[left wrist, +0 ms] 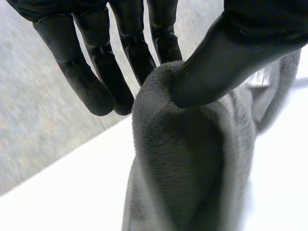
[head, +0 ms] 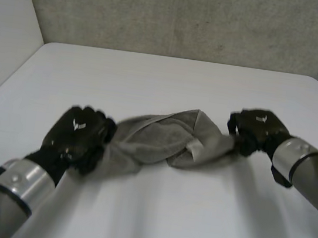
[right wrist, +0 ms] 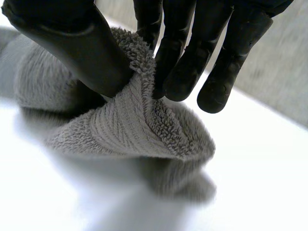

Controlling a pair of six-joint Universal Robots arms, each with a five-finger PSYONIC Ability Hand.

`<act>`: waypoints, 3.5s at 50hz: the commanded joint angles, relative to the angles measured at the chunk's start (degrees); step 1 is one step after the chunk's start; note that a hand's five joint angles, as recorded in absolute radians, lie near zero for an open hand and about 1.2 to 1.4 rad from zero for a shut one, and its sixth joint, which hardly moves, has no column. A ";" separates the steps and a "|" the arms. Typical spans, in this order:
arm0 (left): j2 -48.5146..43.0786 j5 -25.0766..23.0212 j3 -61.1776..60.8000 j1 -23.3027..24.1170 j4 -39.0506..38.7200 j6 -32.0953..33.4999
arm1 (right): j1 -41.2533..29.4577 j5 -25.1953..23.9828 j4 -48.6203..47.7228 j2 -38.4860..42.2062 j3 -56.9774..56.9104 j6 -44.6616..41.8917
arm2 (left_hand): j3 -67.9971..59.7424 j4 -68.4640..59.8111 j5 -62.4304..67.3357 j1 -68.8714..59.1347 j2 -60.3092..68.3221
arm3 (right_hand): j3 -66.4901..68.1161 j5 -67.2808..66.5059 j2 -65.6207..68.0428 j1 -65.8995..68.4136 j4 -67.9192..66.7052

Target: Fold the towel.

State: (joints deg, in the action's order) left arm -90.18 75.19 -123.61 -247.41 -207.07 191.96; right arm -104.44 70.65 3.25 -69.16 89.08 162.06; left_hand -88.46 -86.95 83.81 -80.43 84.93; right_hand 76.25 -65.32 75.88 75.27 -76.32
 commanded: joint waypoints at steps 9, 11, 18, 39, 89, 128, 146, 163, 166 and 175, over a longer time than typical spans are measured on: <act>12.91 -1.36 -6.12 -2.63 10.01 8.52 | 6.52 0.98 11.86 -5.37 3.90 -13.52 | 21.13 19.61 -26.47 13.10 -17.60 | -30.10 29.16 -29.73 -29.12 30.17; 13.89 -1.36 -5.77 -2.72 10.28 8.52 | 6.88 1.06 12.22 -6.43 4.17 -14.32 | 34.68 33.16 -40.02 26.65 -31.15 | -49.35 48.41 -48.98 -48.37 49.42; 15.12 -1.19 -0.07 -3.77 10.81 8.17 | 6.53 -0.60 9.42 -9.93 4.69 -15.11 | 59.39 57.87 -64.73 51.36 -55.86 | -56.07 55.14 -55.70 -55.09 56.14; -8.17 0.13 18.32 -3.60 16.69 -1.42 | -7.27 -2.45 -1.84 -13.29 15.59 -15.73 | 64.79 63.27 -70.13 56.76 -61.26 | -56.07 55.14 -55.70 -55.09 56.14; -24.95 9.45 22.62 0.27 25.92 -7.22 | -7.27 -0.69 -7.29 -6.08 18.23 -16.87 | 41.24 39.72 -46.58 33.21 -37.71 | -55.91 54.97 -55.53 -54.93 55.97; -10.01 10.68 13.93 0.36 25.40 -7.13 | -7.18 -0.69 -7.47 -5.64 18.32 -16.96 | 72.36 70.84 -77.70 64.33 -68.83 | -55.74 54.80 -55.37 -54.76 55.81; -14.41 12.26 11.81 0.44 23.11 -1.59 | -7.18 -0.69 -7.56 -4.50 18.58 -18.19 | 70.68 69.16 -76.02 62.65 -67.15 | -55.91 54.97 -55.54 -54.93 55.98; -16.87 13.14 12.60 1.15 19.42 -1.50 | -7.27 -0.61 -7.65 -3.35 18.58 -18.63 | 44.94 43.43 -50.28 36.91 -41.41 | -55.91 54.97 -55.54 -54.93 55.98; -19.24 13.23 12.60 1.32 19.42 -0.63 | -7.27 -0.61 -7.56 -3.35 18.58 -18.63 | 47.78 46.26 -53.12 39.75 -44.25 | -55.91 54.97 -55.54 -54.93 55.98; -18.27 13.14 12.16 2.38 20.03 0.96 | -7.27 -0.61 -7.56 -3.35 18.58 -18.63 | 70.85 69.33 -76.19 62.82 -67.32 | -55.91 54.97 -55.54 -54.93 55.98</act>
State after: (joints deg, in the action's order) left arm -109.33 88.37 -111.12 -245.77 -187.56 192.23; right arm -111.71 70.05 -4.32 -72.57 107.67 143.43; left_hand -26.19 -26.44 27.33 -32.21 27.06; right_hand 23.31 -11.16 23.61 24.21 -22.96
